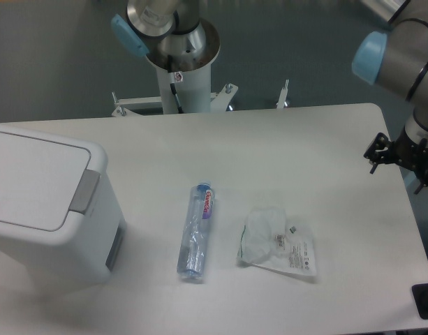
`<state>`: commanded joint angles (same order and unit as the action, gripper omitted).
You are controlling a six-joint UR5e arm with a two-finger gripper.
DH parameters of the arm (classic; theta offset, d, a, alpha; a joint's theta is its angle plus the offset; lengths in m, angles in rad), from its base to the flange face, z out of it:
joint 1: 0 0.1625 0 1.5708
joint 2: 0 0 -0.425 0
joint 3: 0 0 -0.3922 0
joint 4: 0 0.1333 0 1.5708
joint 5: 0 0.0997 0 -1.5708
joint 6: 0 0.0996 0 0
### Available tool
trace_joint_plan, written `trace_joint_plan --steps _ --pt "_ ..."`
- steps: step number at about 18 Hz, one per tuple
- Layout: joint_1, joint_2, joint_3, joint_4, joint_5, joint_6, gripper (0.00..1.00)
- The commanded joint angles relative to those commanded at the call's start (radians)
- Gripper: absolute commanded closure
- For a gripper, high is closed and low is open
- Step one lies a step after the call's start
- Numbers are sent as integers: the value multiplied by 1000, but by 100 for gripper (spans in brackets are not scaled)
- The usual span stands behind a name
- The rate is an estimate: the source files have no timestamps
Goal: Open the trash can
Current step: 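Move the gripper across the table toward the white trash can lid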
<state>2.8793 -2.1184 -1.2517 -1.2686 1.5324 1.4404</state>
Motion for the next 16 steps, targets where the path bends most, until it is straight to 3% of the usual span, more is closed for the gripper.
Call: trace_joint_plan --steps 4,6,8,11,16 --pt "-2 3 -12 0 -17 0 0" --pt "6 3 -23 3 -84 -14 0" --pt "12 18 -60 3 -149 -98 0" --pt "8 43 -103 32 -160 -273 0" --pt "-5 41 -109 43 -216 -412 0"
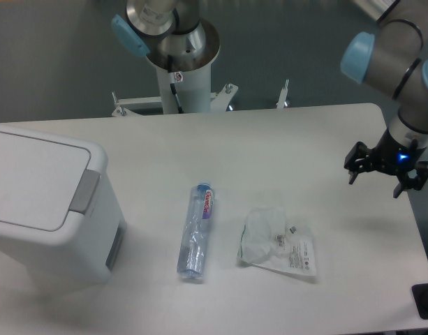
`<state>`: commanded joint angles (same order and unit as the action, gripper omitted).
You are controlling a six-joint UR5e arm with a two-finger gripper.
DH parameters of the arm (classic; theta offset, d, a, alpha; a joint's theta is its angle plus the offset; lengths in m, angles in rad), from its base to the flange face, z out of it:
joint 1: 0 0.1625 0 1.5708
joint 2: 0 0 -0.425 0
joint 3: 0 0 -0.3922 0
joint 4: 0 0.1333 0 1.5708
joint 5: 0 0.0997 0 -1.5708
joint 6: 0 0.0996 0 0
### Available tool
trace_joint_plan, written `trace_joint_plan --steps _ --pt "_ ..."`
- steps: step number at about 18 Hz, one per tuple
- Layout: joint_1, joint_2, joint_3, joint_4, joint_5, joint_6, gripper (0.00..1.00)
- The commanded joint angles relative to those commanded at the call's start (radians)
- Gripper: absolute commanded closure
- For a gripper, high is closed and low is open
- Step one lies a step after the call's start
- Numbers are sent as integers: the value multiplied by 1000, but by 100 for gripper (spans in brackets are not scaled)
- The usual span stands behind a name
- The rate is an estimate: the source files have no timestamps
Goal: Open the trash can
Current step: 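Move the gripper across the table toward the white trash can lid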
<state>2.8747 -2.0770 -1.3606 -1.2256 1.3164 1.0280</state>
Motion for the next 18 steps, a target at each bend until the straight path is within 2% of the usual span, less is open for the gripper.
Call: trace_joint_plan --steps 2,4,5,7,11,13,18 --pt "-20 -5 -8 8 -23 -32 0" --pt "-58 -9 -6 57 -14 -61 0" --pt "-69 -8 -6 64 -14 -119 0" --pt "-97 1 4 67 -16 -231 0" --pt "-175 9 18 64 -26 -307 0" --pt "-201 34 28 64 -28 -364 0" --pt "-274 58 129 55 -100 -509 0"
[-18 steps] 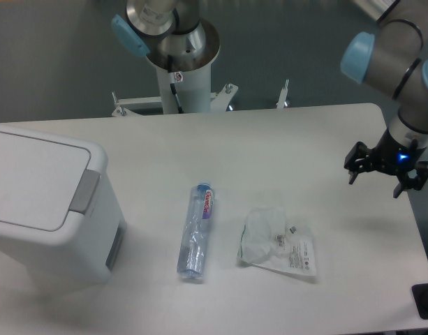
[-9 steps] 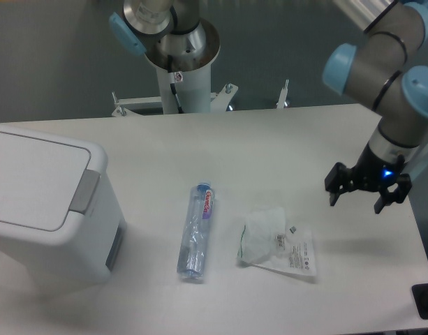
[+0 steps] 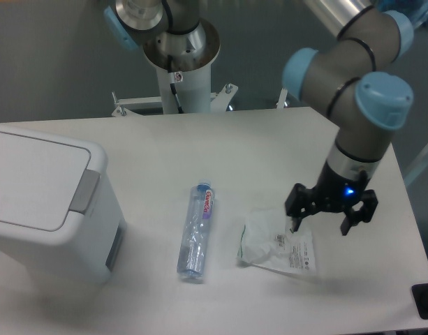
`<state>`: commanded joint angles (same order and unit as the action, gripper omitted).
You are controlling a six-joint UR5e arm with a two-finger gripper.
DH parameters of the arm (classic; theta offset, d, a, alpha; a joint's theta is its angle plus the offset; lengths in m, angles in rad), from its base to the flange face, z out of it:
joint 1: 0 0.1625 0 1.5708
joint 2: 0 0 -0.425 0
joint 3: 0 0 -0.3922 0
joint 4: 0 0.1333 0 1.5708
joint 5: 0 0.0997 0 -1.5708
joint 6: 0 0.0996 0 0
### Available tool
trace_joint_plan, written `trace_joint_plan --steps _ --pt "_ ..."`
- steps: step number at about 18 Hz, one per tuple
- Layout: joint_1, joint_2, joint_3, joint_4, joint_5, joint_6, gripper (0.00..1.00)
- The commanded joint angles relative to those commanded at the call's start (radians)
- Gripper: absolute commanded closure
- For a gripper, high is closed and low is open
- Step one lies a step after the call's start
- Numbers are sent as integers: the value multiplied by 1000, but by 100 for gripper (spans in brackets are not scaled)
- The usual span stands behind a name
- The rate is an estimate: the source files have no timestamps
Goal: Open the trash can
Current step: 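Move the gripper across the table toward the white trash can lid, then lower the gripper onto the trash can lid's front edge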
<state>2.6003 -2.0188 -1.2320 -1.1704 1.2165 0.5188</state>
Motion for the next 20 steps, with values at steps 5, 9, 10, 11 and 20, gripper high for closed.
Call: trace_joint_plan --steps 5,9,10,11,20 --pt "-72 38 3 -11 -44 -46 0" --pt "-123 80 -12 -24 -106 -127 0" --pt "-144 92 -24 -23 -118 -141 0" --pt "-158 119 -32 -22 -129 -181 0" --pt "-258 209 -101 -31 -203 -299 0"
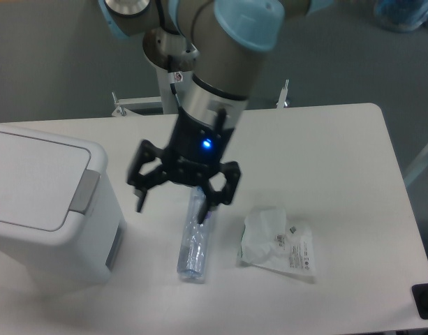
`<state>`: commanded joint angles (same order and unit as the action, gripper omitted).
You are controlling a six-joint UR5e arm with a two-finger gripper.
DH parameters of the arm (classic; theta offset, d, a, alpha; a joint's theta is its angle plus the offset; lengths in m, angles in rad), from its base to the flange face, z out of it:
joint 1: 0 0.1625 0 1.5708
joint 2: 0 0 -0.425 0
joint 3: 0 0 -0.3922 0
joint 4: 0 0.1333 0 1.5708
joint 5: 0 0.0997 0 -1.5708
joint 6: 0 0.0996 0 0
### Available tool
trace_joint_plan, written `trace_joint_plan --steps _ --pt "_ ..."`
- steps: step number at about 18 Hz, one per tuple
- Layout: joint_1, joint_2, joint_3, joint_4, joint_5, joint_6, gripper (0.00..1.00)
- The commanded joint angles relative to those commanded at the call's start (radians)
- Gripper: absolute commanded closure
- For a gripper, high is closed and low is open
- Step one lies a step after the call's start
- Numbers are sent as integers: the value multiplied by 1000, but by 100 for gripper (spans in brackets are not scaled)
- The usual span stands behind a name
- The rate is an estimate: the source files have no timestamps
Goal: Open the trash can
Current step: 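Lower the gripper onto the trash can lid's front edge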
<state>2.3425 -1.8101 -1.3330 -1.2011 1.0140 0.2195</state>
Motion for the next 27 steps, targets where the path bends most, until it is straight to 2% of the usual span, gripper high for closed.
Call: trace_joint_plan --steps 4,9,11,27 --pt "-52 -6 -11 0 6 -63 0" --pt "-68 46 -119 5 12 -57 0" --pt "-68 57 -144 11 14 -49 0" --pt "-60 46 -146 21 90 -31 0"
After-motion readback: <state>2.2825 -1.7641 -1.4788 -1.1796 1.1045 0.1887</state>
